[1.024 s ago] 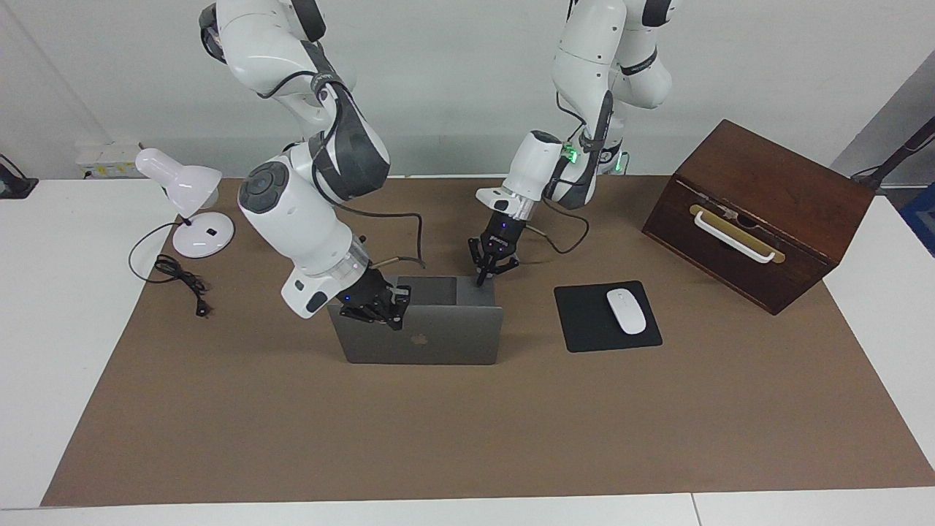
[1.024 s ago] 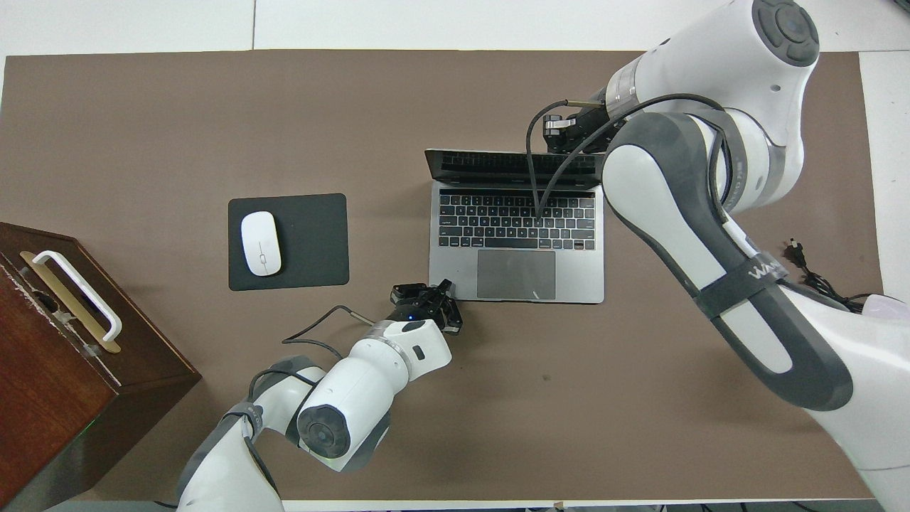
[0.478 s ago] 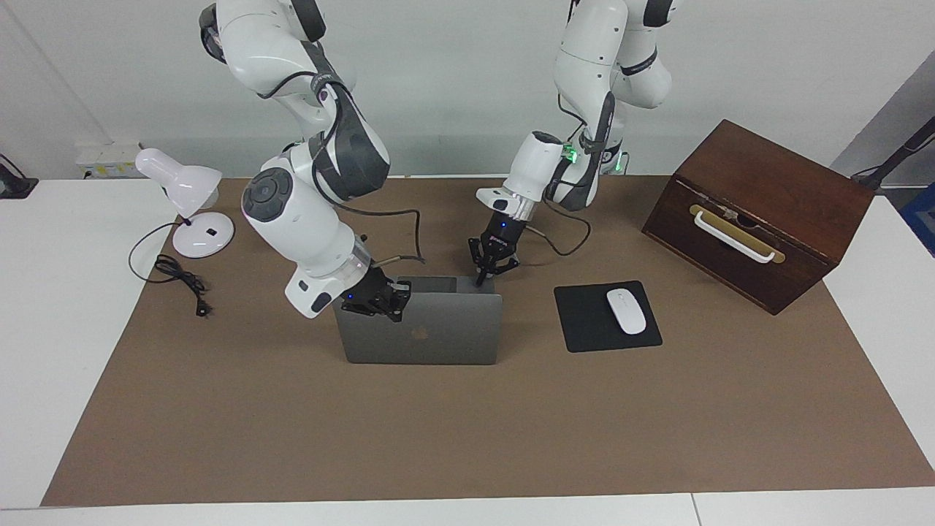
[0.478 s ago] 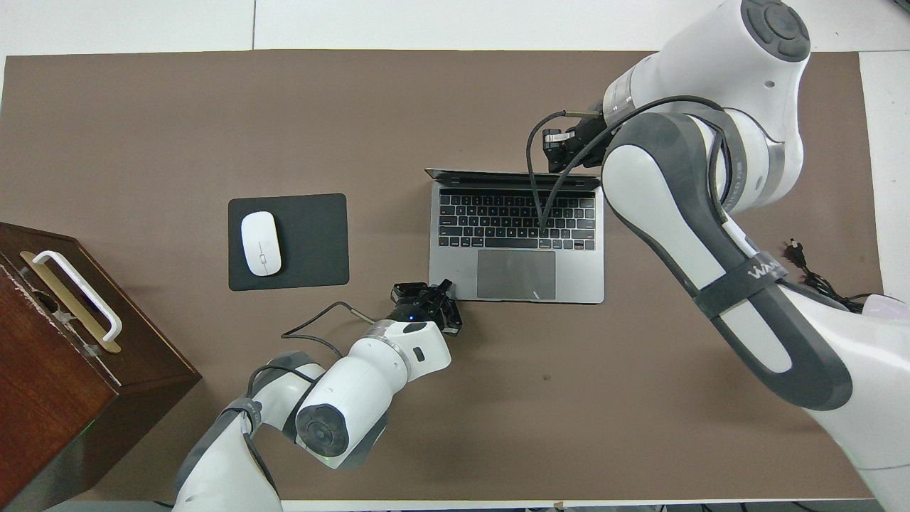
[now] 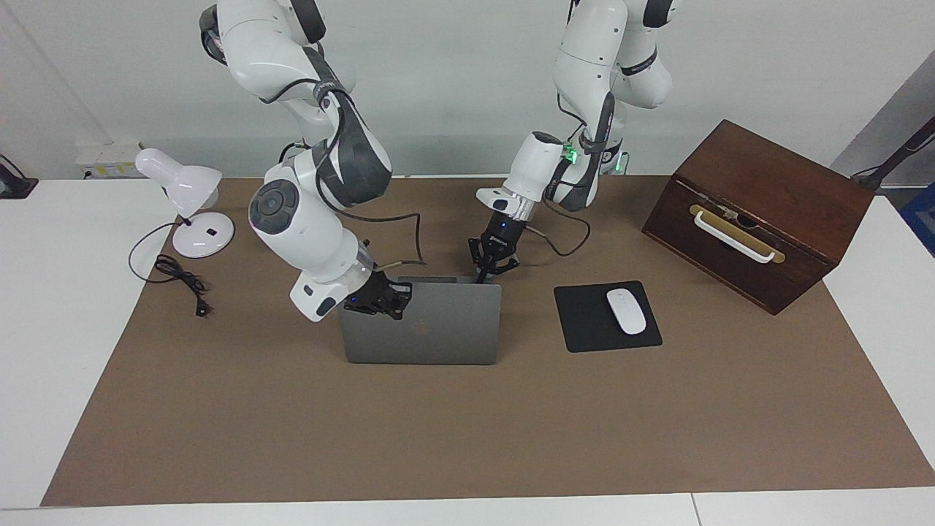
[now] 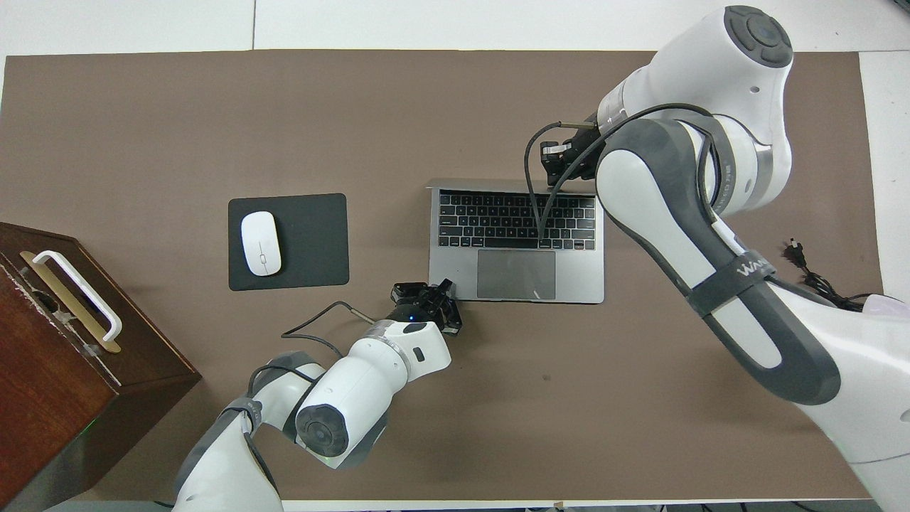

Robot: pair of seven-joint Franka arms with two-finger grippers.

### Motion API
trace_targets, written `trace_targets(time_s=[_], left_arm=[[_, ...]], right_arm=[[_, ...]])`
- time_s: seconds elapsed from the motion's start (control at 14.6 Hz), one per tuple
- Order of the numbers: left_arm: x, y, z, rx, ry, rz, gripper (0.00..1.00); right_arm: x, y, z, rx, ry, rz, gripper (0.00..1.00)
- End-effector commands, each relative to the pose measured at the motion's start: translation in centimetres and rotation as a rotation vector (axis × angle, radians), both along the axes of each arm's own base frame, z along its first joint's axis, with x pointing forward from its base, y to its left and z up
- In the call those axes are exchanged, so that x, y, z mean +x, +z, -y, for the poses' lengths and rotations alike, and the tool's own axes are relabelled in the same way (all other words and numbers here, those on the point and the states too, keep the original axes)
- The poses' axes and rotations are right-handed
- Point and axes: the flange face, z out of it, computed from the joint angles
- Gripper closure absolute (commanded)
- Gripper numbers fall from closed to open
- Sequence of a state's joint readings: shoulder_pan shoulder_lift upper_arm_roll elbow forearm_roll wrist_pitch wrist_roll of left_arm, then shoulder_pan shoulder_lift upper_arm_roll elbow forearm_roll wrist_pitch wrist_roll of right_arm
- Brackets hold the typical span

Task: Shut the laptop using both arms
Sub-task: 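Push the laptop lid down toward the keyboard with the right gripper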

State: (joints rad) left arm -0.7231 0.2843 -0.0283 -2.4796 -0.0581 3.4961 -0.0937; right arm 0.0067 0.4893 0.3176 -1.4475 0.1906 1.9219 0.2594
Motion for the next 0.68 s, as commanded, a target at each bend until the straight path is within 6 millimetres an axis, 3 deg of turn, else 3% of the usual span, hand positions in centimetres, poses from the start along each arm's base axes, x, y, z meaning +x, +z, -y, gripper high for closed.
trace_targets(time_s=[0.0, 0.61], left_arm=[[0.8, -3.9, -0.5, 0.056, -0.017, -0.029, 1.0], [1.0, -4.1, -0.8, 0.06, -0.014, -0.031, 1.0]], right_arm=[[-0.7, -1.2, 0.0, 0.005, -0.013, -0.049, 1.0], [-1.4, -3.3, -0.1, -0.013, -0.012, -0.075, 1.0]])
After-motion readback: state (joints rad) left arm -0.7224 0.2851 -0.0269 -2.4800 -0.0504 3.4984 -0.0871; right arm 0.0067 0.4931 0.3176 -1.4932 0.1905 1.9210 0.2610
